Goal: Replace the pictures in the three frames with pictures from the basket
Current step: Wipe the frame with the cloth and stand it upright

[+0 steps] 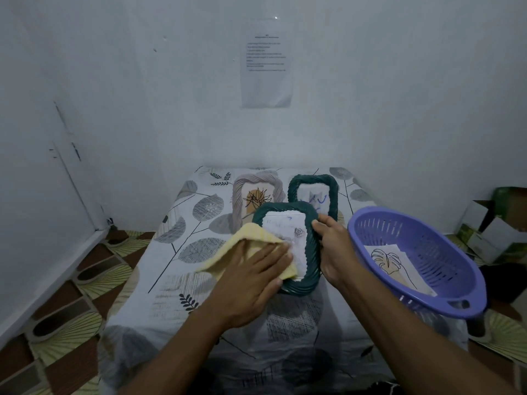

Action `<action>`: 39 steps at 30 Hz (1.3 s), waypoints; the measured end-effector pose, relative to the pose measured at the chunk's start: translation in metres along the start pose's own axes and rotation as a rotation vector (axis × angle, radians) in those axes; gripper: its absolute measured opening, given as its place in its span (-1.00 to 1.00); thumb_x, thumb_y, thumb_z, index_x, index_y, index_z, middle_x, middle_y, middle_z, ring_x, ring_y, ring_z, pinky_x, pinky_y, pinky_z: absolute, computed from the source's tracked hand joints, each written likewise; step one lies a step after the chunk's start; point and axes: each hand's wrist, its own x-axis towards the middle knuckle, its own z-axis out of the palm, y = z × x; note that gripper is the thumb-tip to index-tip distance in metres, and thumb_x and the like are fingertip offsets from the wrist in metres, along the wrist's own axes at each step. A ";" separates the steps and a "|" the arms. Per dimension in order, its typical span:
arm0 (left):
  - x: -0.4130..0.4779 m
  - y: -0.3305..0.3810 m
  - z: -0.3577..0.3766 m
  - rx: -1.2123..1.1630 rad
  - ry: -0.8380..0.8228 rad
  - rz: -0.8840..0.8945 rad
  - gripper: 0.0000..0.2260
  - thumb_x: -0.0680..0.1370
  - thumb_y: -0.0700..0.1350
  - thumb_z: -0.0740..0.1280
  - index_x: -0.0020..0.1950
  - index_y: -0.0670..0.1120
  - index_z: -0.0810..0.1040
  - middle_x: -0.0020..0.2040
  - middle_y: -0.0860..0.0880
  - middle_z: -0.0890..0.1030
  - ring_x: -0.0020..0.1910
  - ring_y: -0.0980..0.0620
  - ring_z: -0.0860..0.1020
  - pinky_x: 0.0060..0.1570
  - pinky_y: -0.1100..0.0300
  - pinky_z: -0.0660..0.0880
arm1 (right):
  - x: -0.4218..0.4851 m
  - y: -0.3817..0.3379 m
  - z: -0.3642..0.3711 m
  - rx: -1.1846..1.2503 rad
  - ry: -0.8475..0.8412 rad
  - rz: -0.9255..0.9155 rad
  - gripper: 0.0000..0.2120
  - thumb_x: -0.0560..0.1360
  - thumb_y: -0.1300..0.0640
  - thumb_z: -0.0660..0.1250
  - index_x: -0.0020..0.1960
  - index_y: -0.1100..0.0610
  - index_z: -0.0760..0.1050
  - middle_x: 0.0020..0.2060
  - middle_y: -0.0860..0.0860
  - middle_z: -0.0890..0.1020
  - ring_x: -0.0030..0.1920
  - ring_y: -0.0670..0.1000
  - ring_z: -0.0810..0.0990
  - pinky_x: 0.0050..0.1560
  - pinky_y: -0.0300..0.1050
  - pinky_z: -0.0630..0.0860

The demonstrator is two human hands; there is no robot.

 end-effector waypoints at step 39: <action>0.009 -0.010 -0.011 0.070 0.021 0.109 -0.45 0.63 0.22 -0.19 0.54 0.01 0.14 0.55 0.08 0.06 0.54 0.15 -0.05 0.48 -0.07 -0.29 | 0.005 -0.018 -0.001 0.035 0.061 -0.007 -0.79 0.61 0.28 0.14 0.15 0.25 0.52 -0.05 0.19 0.66 -0.15 0.12 0.65 -0.13 0.02 0.63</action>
